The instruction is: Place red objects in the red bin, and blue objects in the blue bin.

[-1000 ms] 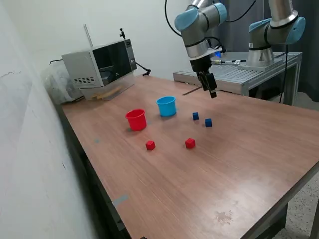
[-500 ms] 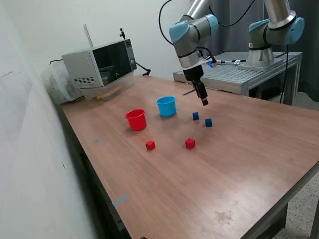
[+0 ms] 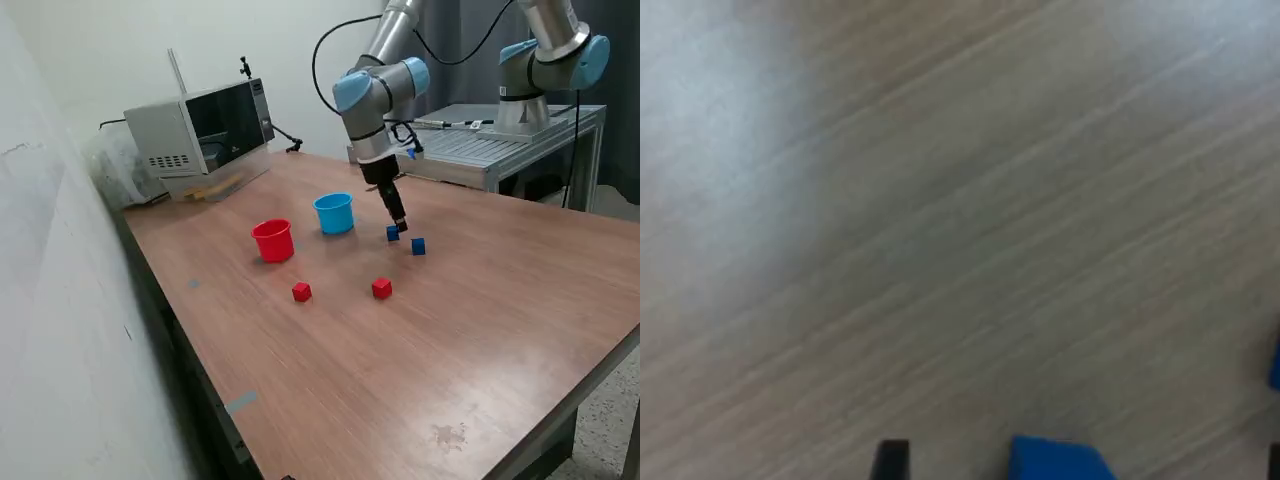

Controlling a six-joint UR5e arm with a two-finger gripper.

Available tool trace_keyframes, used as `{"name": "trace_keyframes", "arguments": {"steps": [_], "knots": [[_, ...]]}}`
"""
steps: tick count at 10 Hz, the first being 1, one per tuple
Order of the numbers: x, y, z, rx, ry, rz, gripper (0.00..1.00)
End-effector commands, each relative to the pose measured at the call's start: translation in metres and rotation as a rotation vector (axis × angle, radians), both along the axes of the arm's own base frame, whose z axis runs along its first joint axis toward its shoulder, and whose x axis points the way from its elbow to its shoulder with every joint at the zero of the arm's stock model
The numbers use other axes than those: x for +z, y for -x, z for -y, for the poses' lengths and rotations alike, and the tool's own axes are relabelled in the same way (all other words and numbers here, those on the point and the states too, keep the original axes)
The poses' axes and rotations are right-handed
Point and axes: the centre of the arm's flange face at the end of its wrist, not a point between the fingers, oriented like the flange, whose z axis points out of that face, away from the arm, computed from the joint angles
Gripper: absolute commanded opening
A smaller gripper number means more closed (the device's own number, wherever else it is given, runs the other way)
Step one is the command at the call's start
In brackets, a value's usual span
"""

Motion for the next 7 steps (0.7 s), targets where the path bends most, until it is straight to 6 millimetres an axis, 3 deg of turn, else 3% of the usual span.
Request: {"name": "trace_keyframes", "arguments": {"steps": [1, 7], "knots": [[-0.0027, 0.0067, -0.0016, 0.0, -0.002, -0.014, 1.0], [-0.0032, 0.007, -0.0033, 0.003, -0.019, -0.012, 1.0]]}}
